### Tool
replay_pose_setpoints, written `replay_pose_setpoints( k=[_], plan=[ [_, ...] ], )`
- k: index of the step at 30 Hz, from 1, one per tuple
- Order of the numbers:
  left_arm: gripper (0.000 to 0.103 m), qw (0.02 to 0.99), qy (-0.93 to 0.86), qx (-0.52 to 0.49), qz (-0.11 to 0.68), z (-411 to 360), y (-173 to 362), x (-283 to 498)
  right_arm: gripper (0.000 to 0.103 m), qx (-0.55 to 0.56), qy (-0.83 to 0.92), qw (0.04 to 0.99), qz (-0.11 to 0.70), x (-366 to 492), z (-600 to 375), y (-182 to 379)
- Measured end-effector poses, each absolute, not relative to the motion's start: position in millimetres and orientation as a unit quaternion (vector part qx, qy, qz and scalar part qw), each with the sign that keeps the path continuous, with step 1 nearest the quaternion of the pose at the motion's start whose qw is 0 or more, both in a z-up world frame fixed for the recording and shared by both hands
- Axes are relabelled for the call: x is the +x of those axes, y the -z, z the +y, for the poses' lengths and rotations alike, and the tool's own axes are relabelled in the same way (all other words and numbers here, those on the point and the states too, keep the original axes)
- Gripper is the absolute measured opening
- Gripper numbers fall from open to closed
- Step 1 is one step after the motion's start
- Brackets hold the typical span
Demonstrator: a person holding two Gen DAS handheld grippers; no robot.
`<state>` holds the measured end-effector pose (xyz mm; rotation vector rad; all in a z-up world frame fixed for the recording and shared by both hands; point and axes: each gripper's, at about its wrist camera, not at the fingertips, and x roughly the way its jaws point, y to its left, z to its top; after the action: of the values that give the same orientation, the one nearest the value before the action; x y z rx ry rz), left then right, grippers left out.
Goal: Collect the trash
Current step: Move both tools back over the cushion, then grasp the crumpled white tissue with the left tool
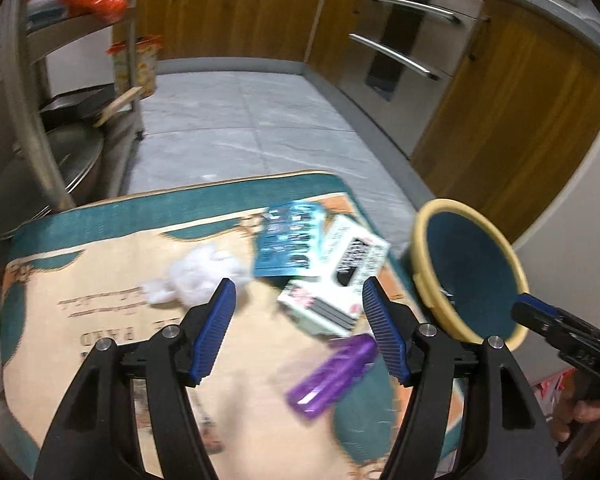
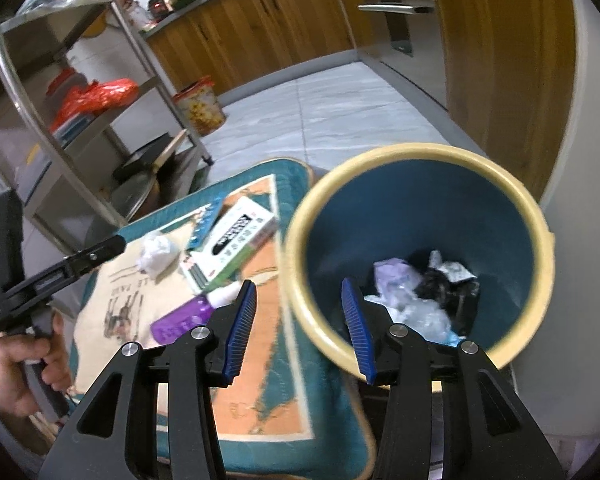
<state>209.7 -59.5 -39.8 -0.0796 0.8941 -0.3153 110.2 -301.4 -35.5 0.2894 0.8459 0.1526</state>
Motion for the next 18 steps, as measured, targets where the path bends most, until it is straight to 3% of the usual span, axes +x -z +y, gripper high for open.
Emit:
replay_pose_setpoints(
  k=[14, 18],
  plan=[
    [0.065, 0.876, 0.129, 0.003, 0.465, -27.7, 95.6, 250.9, 0.047, 0.118, -0.115, 0.891, 0.423, 122.8, -251.5, 35.4],
    [0.044, 0.874, 0.135, 0.016, 0.467, -31.4, 105.6, 257.8, 0.047, 0.107, -0.117, 0.887, 0.434, 125.8, -246.2, 41.9]
  ],
)
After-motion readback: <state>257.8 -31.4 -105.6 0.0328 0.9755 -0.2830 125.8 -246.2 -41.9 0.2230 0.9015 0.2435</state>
